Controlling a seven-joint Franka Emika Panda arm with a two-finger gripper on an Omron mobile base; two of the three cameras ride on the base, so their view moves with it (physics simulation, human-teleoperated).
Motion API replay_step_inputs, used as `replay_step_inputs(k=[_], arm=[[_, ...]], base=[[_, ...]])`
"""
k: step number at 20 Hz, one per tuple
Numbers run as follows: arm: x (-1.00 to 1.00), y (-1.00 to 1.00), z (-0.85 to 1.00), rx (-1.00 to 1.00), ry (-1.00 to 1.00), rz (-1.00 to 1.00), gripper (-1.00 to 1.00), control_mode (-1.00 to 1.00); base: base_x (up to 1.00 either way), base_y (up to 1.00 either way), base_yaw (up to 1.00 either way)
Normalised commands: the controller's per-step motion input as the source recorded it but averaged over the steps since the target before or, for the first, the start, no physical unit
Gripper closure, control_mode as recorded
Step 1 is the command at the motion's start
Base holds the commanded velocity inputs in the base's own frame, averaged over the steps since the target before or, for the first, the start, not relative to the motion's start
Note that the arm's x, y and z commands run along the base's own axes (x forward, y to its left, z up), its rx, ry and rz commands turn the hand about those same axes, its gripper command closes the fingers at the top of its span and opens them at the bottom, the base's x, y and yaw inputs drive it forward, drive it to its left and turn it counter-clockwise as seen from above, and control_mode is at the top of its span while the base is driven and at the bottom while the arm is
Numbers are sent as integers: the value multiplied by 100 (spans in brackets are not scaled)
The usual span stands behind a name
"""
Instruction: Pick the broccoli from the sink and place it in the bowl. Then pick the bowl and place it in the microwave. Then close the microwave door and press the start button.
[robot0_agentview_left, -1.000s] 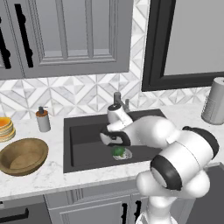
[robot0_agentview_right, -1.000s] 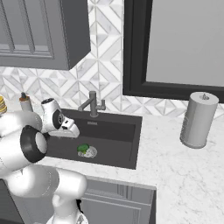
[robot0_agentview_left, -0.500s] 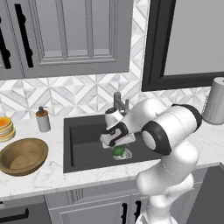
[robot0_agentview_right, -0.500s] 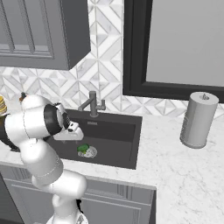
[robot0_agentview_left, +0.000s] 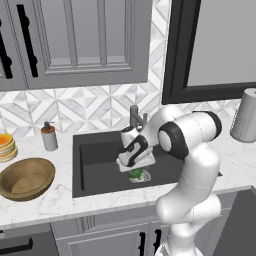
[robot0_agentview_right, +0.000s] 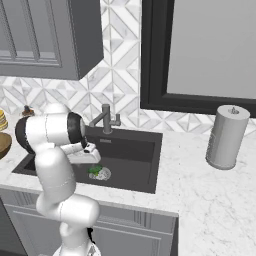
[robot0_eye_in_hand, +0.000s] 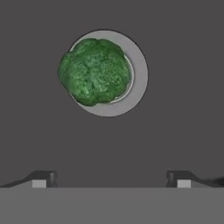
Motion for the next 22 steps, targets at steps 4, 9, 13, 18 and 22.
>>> replay_step_inputs(k=[4,9,13,18,22], arm=[[19,-19,-29,0,2,0,-100,-100],[27,-3,-22,0,0,0,-100,-100],[21,0,-29,0,0,0,-100,-100],[31,0,-32,0,0,0,-100,-100],[39,2,-26,0,-2,0,-100,-100]], base=[[0,0,0],[0,0,0],[0,0,0],[0,0,0],[0,0,0]])
